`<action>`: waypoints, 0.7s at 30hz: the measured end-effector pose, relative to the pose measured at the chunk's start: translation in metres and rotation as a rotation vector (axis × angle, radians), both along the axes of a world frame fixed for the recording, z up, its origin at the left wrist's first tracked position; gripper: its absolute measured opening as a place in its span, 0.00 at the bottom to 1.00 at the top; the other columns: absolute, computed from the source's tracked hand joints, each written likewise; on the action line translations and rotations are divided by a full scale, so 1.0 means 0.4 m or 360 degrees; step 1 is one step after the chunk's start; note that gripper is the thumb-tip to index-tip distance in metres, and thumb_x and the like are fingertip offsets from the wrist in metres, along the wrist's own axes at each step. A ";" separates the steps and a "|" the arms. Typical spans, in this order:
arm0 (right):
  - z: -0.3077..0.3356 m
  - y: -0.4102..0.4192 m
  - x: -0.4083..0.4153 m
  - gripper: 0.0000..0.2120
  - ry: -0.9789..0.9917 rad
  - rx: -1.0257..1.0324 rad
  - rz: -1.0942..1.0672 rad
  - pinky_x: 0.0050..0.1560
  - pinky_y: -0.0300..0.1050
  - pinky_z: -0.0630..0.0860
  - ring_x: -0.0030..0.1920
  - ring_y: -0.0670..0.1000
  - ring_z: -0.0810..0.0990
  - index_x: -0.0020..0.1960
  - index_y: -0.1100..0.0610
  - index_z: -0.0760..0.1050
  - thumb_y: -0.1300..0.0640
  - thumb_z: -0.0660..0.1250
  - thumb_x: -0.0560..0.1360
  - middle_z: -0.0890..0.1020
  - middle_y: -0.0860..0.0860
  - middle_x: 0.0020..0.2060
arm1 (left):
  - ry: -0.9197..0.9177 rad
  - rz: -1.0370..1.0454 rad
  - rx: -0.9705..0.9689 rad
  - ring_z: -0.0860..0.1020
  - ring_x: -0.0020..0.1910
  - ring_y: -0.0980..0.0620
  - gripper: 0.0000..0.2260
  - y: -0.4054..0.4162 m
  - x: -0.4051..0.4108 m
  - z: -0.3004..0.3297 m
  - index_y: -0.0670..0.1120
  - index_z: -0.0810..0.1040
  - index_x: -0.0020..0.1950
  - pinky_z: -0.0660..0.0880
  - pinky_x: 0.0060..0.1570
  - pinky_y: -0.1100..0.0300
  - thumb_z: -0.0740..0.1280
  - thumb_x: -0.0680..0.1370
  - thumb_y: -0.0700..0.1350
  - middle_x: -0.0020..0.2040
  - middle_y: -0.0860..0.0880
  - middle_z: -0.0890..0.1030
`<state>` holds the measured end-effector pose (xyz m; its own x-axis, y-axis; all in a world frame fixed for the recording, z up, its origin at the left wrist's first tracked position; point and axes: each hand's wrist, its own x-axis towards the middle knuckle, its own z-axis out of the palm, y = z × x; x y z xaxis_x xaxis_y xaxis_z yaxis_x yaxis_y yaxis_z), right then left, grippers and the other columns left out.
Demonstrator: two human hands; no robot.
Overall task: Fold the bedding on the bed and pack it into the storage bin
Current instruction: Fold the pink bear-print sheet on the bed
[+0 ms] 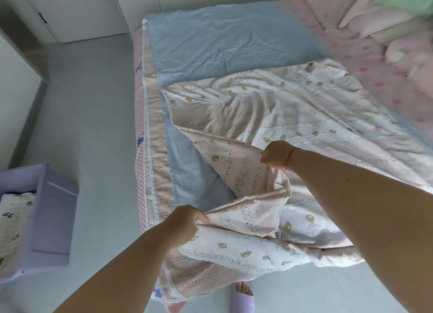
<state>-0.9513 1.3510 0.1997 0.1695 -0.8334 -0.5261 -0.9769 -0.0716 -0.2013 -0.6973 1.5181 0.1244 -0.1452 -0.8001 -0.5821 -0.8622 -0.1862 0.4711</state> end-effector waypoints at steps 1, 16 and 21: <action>0.003 0.002 -0.014 0.15 0.0001 0.0033 -0.0032 0.38 0.43 0.74 0.30 0.51 0.73 0.27 0.56 0.69 0.57 0.59 0.73 0.73 0.51 0.27 | -0.0012 0.0002 -0.0034 0.75 0.63 0.52 0.21 -0.017 -0.001 0.010 0.54 0.79 0.62 0.73 0.57 0.64 0.61 0.78 0.32 0.68 0.49 0.74; -0.187 0.034 -0.129 0.24 -0.0080 0.0395 -0.0104 0.38 0.42 0.71 0.31 0.50 0.71 0.44 0.58 0.81 0.44 0.53 0.80 0.72 0.50 0.30 | -0.0085 -0.0004 -0.0121 0.76 0.62 0.53 0.21 -0.128 -0.029 0.020 0.51 0.78 0.64 0.74 0.52 0.67 0.61 0.77 0.30 0.68 0.48 0.74; -0.064 -0.073 -0.130 0.30 -0.0389 -0.0028 -0.0259 0.45 0.41 0.68 0.29 0.52 0.76 0.41 0.62 0.83 0.45 0.50 0.82 0.75 0.53 0.24 | -0.0113 -0.0031 -0.0146 0.79 0.52 0.53 0.23 -0.182 -0.054 0.045 0.53 0.78 0.63 0.79 0.46 0.63 0.61 0.77 0.29 0.65 0.47 0.74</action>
<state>-1.0032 1.3219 0.1740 0.1527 -0.8685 -0.4715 -0.8984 0.0767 -0.4324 -0.7188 1.4451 0.1424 -0.1221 -0.8478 -0.5161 -0.8971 -0.1281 0.4227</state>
